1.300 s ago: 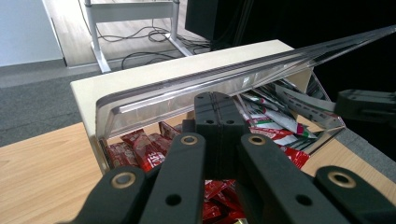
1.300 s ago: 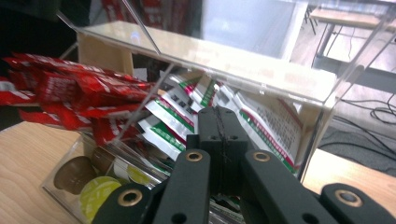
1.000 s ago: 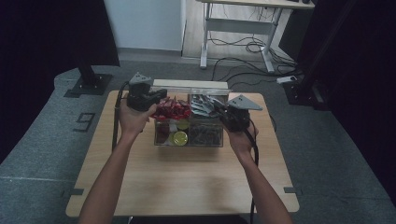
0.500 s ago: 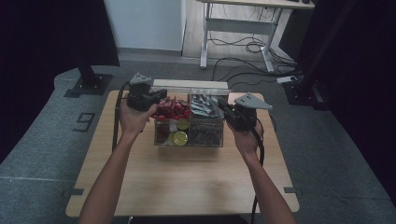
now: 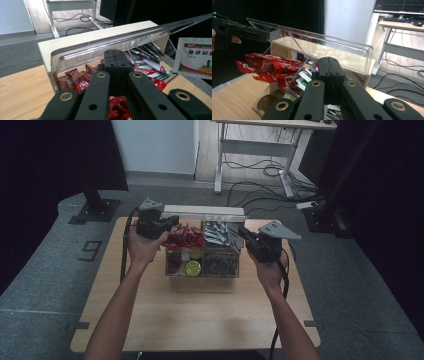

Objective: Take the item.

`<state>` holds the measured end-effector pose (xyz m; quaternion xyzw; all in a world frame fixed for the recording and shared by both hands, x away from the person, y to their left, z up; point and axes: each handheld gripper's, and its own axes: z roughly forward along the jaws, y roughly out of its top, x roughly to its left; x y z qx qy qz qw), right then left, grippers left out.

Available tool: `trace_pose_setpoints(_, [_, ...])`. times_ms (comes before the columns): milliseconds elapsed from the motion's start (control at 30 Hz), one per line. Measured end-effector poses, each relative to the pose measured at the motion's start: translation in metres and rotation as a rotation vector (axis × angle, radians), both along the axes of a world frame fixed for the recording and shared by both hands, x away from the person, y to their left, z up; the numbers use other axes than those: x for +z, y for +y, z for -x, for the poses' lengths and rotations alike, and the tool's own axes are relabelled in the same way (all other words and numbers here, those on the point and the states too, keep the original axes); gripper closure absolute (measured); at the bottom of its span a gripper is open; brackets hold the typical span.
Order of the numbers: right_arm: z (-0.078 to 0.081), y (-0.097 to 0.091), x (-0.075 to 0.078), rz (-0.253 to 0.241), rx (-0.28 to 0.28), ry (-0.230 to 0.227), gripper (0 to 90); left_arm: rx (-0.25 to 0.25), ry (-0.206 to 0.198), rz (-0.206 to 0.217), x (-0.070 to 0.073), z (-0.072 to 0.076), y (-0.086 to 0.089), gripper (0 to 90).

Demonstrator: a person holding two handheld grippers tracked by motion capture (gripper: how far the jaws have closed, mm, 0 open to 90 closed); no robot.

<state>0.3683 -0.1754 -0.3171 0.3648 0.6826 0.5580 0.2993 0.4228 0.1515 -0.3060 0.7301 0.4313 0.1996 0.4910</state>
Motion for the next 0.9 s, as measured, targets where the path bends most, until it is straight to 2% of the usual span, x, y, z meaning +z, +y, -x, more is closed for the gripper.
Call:
trace_pose_setpoints(433, [0.011, -0.015, 0.004, -0.013, -0.015, -0.023, 89.6, 0.002, 0.001, 0.0, 0.0, 0.0, 0.0, 90.0])
trace_pose_setpoints(900, [0.019, -0.03, 0.001, -0.024, -0.028, -0.02, 89.6, 0.003, 0.001, -0.003, 0.0, 0.0, 0.0, 90.0])
